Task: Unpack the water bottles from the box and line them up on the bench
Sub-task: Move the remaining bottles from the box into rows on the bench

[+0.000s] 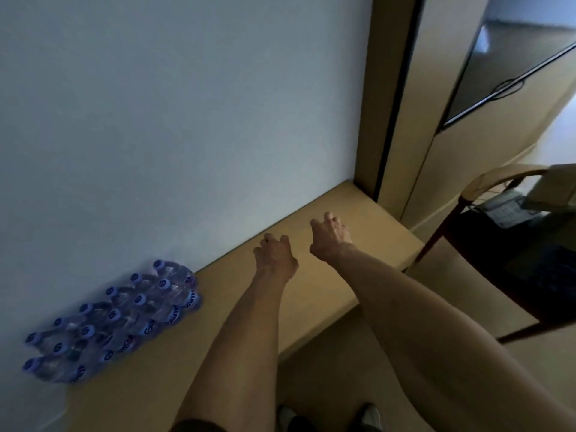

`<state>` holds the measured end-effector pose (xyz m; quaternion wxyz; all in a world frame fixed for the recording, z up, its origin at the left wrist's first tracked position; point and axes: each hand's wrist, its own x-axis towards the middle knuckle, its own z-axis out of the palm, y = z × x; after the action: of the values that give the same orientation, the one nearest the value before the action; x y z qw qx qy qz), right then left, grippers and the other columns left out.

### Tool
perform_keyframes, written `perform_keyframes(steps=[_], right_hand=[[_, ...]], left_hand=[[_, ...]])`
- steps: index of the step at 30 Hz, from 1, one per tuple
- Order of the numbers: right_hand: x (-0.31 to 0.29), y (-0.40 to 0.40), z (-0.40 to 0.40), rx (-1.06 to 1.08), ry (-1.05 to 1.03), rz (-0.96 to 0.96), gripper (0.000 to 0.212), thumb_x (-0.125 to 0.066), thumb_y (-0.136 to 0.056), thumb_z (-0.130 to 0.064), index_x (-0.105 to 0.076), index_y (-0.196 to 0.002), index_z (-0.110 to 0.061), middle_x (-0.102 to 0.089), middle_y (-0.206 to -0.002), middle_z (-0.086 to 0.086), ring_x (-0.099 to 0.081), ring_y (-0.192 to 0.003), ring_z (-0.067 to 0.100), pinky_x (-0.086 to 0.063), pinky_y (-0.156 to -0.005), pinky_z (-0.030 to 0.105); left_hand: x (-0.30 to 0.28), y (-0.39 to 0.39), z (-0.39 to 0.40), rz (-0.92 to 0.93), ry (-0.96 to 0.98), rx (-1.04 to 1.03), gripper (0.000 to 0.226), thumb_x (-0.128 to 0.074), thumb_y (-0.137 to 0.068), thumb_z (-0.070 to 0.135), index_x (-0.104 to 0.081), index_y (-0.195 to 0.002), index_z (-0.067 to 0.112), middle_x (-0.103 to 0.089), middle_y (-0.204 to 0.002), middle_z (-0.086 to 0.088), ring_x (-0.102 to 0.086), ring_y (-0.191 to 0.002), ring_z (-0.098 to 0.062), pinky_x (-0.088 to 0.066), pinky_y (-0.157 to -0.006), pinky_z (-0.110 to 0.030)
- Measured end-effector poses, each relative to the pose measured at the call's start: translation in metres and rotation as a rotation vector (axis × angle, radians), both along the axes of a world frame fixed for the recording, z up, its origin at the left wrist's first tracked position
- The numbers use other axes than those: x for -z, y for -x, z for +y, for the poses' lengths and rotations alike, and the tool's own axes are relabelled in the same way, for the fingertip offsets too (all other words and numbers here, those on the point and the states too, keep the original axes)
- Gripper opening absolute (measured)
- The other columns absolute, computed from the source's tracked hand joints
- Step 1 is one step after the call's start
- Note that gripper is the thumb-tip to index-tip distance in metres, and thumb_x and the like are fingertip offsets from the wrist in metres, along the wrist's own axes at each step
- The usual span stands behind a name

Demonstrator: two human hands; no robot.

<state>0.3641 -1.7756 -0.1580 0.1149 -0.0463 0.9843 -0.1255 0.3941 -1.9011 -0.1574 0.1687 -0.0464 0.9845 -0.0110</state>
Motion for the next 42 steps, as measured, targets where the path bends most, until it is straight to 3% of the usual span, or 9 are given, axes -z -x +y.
perform_keyframes(steps=[10, 17, 20, 25, 29, 37, 42], right_hand=[[-0.003, -0.021, 0.217, 0.389, 0.043, 0.017, 0.042, -0.059, -0.087, -0.016, -0.051, -0.128, -0.013, -0.039, -0.137, 0.019, -0.044, -0.122, 0.035, -0.041, -0.100, 0.047], [0.001, -0.038, 0.370, 0.688, 0.034, 0.033, 0.038, -0.061, -0.087, -0.024, -0.053, -0.124, -0.018, -0.043, -0.128, 0.016, -0.045, -0.116, 0.035, -0.041, -0.096, 0.047], [0.006, -0.041, 0.426, 0.790, 0.007, 0.013, 0.037, -0.061, -0.088, -0.027, -0.053, -0.122, -0.016, -0.042, -0.127, 0.016, -0.045, -0.115, 0.036, -0.041, -0.095, 0.047], [0.016, -0.034, 0.509, 0.885, -0.004, -0.004, 0.043, -0.067, -0.083, -0.028, -0.053, -0.122, -0.014, -0.045, -0.124, 0.017, -0.047, -0.113, 0.037, -0.042, -0.093, 0.047], [0.022, -0.009, 0.582, 0.964, -0.017, -0.037, 0.042, -0.063, -0.085, -0.021, -0.053, -0.125, -0.013, -0.042, -0.129, 0.017, -0.046, -0.118, 0.036, -0.042, -0.096, 0.048], [0.059, 0.046, 0.691, 1.026, 0.047, -0.072, 0.033, -0.055, -0.090, -0.014, -0.050, -0.123, -0.013, -0.042, -0.125, 0.015, -0.047, -0.112, 0.035, -0.045, -0.091, 0.046], [0.089, 0.061, 0.751, 1.135, 0.161, -0.105, 0.054, -0.062, -0.086, -0.016, -0.038, -0.134, -0.013, -0.040, -0.128, 0.017, -0.045, -0.117, 0.036, -0.046, -0.091, 0.044]], left_hand=[[-0.020, 0.031, 0.228, 0.087, -0.053, 0.342, 0.035, -0.055, -0.093, 0.024, -0.050, -0.126, 0.016, -0.046, -0.131, -0.014, -0.050, -0.111, -0.028, -0.043, -0.088, -0.038], [-0.013, 0.046, 0.380, 0.077, -0.094, 0.551, 0.034, -0.055, -0.093, 0.027, -0.050, -0.125, 0.017, -0.041, -0.138, -0.017, -0.050, -0.118, -0.031, -0.043, -0.096, -0.042], [0.000, 0.058, 0.436, 0.049, -0.121, 0.636, 0.041, -0.058, -0.092, 0.025, -0.049, -0.131, 0.017, -0.037, -0.144, -0.020, -0.043, -0.129, -0.035, -0.038, -0.107, -0.048], [0.024, 0.094, 0.533, 0.017, -0.118, 0.722, 0.044, -0.059, -0.089, 0.026, -0.048, -0.131, 0.017, -0.038, -0.143, -0.020, -0.042, -0.129, -0.034, -0.037, -0.106, -0.048], [0.038, 0.134, 0.611, -0.050, -0.136, 0.749, 0.056, -0.055, -0.087, 0.026, -0.039, -0.141, 0.020, -0.026, -0.152, -0.022, -0.035, -0.135, -0.037, -0.033, -0.110, -0.047], [0.066, 0.198, 0.727, -0.086, -0.105, 0.860, 0.048, -0.059, -0.088, 0.027, -0.045, -0.132, 0.015, -0.035, -0.145, -0.023, -0.039, -0.132, -0.037, -0.038, -0.107, -0.049], [0.087, 0.212, 0.792, -0.132, -0.098, 0.910, 0.049, -0.062, -0.089, 0.027, -0.047, -0.133, 0.015, -0.039, -0.143, -0.021, -0.046, -0.127, -0.036, -0.045, -0.101, -0.046]])
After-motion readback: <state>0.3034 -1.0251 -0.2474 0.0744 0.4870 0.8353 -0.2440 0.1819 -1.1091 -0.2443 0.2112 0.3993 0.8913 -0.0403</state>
